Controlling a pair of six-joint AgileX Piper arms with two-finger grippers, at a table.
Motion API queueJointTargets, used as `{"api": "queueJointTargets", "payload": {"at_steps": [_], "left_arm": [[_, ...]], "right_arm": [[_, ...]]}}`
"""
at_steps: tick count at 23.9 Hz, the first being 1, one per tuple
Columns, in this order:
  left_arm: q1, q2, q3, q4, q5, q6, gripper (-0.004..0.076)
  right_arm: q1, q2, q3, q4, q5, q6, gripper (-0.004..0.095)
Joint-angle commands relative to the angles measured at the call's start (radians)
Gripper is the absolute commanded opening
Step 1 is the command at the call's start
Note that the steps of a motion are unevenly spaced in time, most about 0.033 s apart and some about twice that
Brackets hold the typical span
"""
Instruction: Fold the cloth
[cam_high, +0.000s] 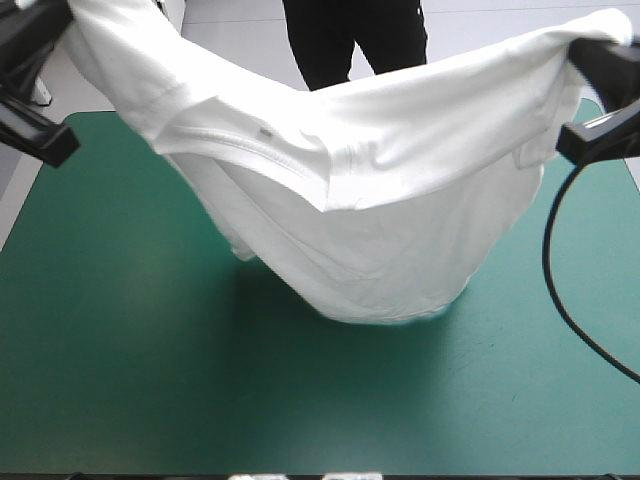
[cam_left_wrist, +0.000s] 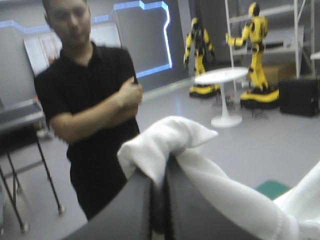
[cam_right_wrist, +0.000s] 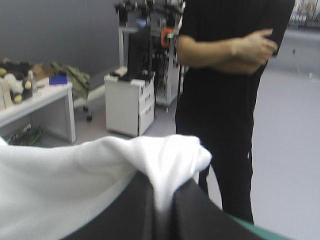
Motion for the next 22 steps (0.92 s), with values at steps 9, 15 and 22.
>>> {"api": "queueJointTargets", "payload": {"at_steps": [9,15,22], "left_arm": [[-0.001,-0.068,-0.201,-0.131,-0.091,0.06,-0.0009],[-0.001,-0.07,-0.097,-0.086,-0.027,0.036,-0.0009],[-0.001,-0.032,0.159,0.02,-0.029,-0.029,-0.0009]], "right_arm": [[0.002,-0.086,-0.158,0.042,-0.153,-0.031,-0.0017],[0.002,-0.087,-0.11,0.037,-0.099,-0.002,-0.0017],[0.002,-0.068,0.163,0.007,-0.087,0.019,-0.0017]]}}
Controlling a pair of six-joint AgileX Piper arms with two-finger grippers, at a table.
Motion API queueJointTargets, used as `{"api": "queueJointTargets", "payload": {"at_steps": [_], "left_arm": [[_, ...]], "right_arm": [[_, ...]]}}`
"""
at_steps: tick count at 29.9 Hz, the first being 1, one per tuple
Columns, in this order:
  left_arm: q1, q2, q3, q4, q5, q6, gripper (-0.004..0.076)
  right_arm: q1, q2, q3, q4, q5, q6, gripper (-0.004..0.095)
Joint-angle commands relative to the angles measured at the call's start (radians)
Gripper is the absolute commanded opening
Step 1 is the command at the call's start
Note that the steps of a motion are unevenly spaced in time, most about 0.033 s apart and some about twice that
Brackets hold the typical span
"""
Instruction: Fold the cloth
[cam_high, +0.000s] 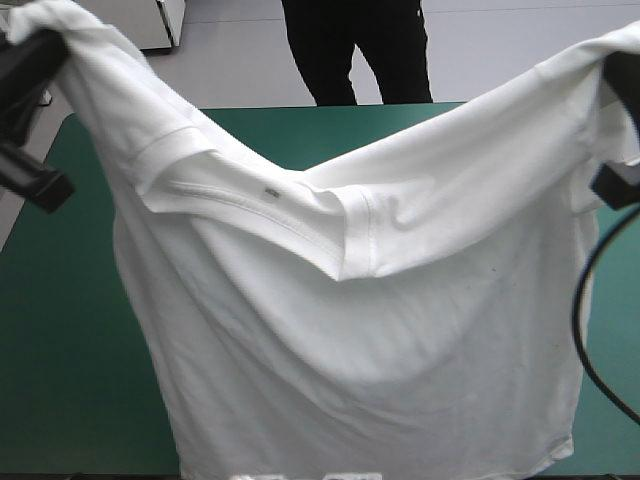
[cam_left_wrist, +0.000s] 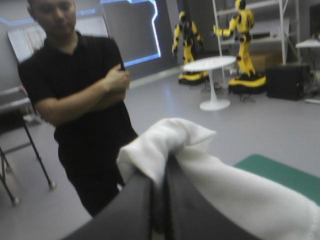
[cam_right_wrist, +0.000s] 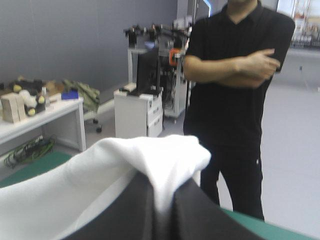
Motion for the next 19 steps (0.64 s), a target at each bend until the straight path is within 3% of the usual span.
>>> {"api": "queueJointTargets", "payload": {"at_steps": [1,10,19], "left_arm": [[-0.001,0.036,0.081,0.049,-0.085,-0.053,-0.0009],[-0.001,0.252,0.18,0.135,-0.137,-0.072,-0.0009],[-0.001,0.483,0.18,0.206,-0.342,-0.102,-0.0009]], "right_arm": [[0.002,0.029,0.102,-0.039,-0.075,0.006,-0.0017],[0.0,0.207,0.267,-0.229,-0.17,0.05,-0.0017],[-0.014,0.442,0.267,-0.302,-0.253,0.061,-0.0017]]}}
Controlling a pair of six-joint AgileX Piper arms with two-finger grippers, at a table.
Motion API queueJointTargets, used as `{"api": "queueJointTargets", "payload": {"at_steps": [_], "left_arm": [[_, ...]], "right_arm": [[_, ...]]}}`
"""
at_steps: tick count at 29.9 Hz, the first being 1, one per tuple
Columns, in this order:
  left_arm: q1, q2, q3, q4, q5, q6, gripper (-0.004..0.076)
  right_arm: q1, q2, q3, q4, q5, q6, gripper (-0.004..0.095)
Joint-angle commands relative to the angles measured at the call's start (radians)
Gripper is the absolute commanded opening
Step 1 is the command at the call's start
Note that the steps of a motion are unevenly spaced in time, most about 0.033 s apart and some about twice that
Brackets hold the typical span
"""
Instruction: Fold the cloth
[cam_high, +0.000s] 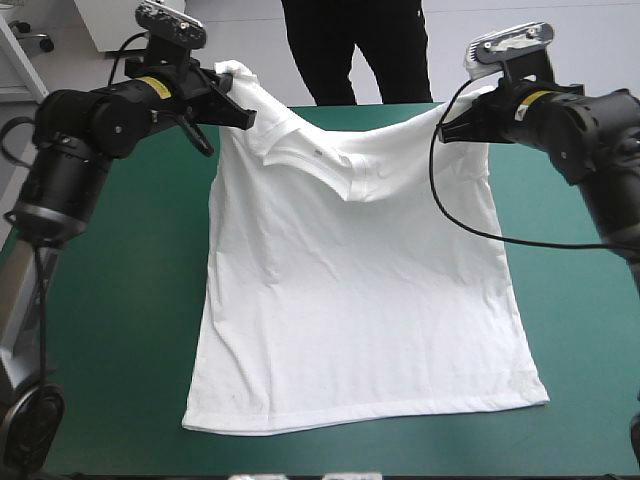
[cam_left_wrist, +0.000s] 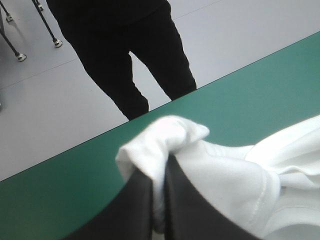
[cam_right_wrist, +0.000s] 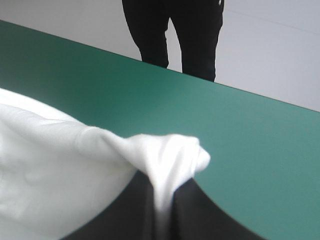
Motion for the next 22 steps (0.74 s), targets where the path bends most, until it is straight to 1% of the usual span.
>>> {"api": "queueJointTargets", "payload": {"at_steps": [1,7,11,13,17,19,20,22], "left_arm": [[-0.001,0.033,-0.024,0.026,-0.16,-0.017,-0.0009],[0.009,0.145,-0.024,0.059,-0.287,-0.017,-0.0009],[0.015,0.199,-0.024,0.055,-0.374,-0.017,-0.0009],[0.017,0.22,-0.024,0.048,-0.396,-0.017,-0.0009],[0.025,0.267,-0.024,0.042,-0.389,-0.024,-0.0007],[0.028,0.289,-0.024,0.018,-0.37,-0.024,0.0018],[0.027,0.296,-0.024,0.007,-0.352,-0.022,0.0044],[0.029,0.312,-0.024,0.003,-0.314,-0.02,0.012]], "right_arm": [[-0.013,0.041,-0.025,-0.033,-0.099,0.003,-0.0017],[-0.05,0.152,-0.025,-0.031,-0.198,0.003,-0.0017],[-0.075,0.208,-0.03,-0.027,-0.211,0.005,-0.0017],[-0.083,0.239,-0.036,-0.023,-0.211,0.007,-0.0017],[-0.094,0.291,-0.042,0.009,-0.204,0.013,-0.001],[-0.096,0.312,-0.043,0.031,-0.193,-0.002,0.0024],[-0.096,0.324,-0.043,0.043,-0.179,-0.025,0.0062],[-0.096,0.346,-0.043,0.073,-0.161,-0.034,0.0174]]}}
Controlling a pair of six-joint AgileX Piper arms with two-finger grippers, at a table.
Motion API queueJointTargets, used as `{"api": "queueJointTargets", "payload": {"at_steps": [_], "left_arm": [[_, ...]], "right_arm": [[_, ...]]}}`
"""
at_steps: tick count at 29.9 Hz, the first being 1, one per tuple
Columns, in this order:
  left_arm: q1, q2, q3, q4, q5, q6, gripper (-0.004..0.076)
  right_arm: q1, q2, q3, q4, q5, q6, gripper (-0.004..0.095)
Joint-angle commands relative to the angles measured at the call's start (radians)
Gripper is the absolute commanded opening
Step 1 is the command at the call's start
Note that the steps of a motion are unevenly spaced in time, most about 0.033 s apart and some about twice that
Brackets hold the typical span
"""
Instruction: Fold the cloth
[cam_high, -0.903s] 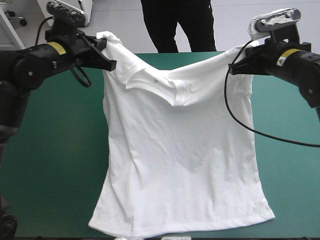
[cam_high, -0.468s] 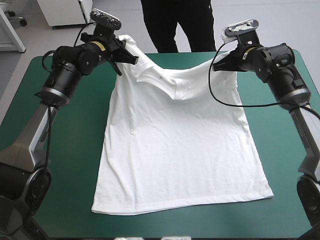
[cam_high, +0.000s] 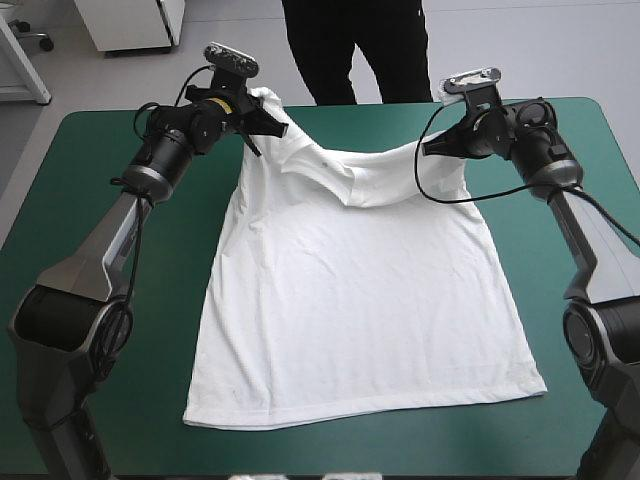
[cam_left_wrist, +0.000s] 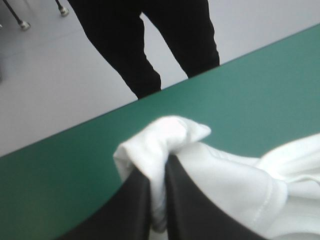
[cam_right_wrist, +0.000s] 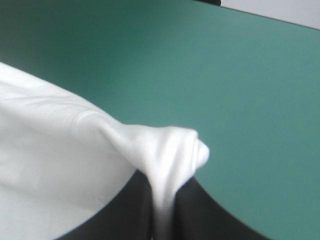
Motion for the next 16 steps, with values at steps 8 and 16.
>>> {"api": "queueJointTargets", "payload": {"at_steps": [8,16], "left_arm": [[0.01,-0.011,-0.027,-0.035,0.018,-0.007,0.0397],[0.021,-0.112,-0.027,-0.031,0.296,-0.012,0.0403]], "right_arm": [[-0.008,0.004,-0.038,0.028,-0.035,-0.025,0.0551],[-0.055,-0.062,-0.04,0.111,0.124,-0.069,0.055]]}}
